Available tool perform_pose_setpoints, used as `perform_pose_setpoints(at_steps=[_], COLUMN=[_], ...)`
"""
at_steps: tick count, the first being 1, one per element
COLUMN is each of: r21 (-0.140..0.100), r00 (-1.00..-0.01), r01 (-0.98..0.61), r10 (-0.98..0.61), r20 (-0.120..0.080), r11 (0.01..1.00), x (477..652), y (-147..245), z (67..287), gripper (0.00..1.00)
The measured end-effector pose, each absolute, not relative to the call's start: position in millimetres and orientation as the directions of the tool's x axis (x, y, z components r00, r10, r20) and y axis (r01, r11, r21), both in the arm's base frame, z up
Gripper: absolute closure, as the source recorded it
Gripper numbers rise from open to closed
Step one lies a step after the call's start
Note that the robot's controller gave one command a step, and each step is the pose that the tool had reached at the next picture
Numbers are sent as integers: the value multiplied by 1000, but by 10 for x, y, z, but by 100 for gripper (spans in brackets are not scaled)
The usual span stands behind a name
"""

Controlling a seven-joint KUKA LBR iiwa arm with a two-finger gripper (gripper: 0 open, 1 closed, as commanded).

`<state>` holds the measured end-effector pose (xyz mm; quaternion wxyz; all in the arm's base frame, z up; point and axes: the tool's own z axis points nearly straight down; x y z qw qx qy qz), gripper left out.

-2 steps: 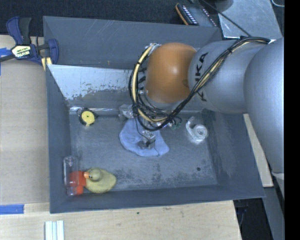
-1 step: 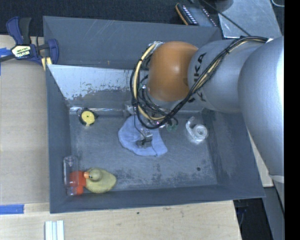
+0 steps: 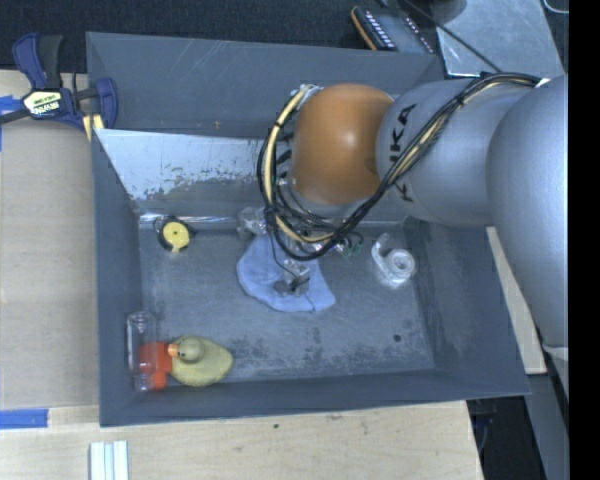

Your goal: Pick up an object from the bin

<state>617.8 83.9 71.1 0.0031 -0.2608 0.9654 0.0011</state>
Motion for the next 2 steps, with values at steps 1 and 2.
perform_pose_setpoints(at_steps=[1, 2], r21=[0, 0], r00=[-959, -865], r01=[-282, -501], r10=[-282, -501], r20=[-5, -10], r11=[959, 865], x=[6194, 6193], y=[781, 837], z=[718, 725], gripper=[0, 100])
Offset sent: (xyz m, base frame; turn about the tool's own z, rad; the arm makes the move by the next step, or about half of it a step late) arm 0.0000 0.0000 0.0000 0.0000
